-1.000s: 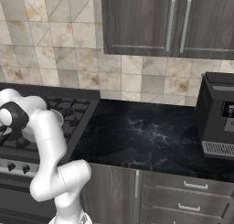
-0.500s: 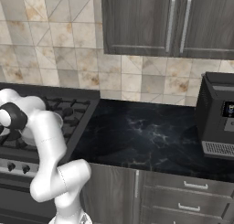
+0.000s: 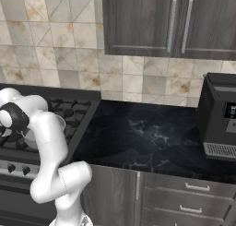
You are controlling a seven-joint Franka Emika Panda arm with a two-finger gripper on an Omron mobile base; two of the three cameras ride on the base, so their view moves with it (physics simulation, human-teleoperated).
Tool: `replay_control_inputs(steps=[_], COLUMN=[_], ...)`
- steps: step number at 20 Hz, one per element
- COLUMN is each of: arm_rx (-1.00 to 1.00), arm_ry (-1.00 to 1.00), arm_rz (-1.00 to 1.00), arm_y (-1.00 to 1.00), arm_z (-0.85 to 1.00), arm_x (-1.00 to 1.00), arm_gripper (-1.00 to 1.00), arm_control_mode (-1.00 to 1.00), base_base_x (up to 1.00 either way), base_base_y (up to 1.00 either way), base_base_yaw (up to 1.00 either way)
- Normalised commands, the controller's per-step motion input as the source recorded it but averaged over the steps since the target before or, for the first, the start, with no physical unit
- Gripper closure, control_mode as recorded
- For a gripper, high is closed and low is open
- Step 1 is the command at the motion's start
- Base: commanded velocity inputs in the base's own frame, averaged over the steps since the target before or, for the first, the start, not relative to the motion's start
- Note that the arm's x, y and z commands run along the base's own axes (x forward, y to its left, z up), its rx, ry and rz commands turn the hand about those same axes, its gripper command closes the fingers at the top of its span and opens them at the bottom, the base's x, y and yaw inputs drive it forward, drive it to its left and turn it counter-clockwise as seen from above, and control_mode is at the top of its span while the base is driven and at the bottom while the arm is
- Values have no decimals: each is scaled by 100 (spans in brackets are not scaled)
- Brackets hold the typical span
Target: Turn on the sink faucet. Then move the eggplant from the counter to the sink. Turn off the sink. Move the vegetable from the sink to the pot next to the stove. Finally move the pot to the front right burner.
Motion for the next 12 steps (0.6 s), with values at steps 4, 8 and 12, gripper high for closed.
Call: replay_control_inputs(steps=[4,8,12], arm_rx=[7,6,5], arm_ry=[-1,0,0], arm_rz=[0,0,0], arm_y=[0,22,40], arm_z=[0,0,4], arm_x=[0,0,-5], arm_gripper=[-100,-100,-100], arm_control_mode=[-100,-100,-100], base_base_x=[0,0,0], base_base_y=[0,0,0], base_base_yaw=[0,0,0])
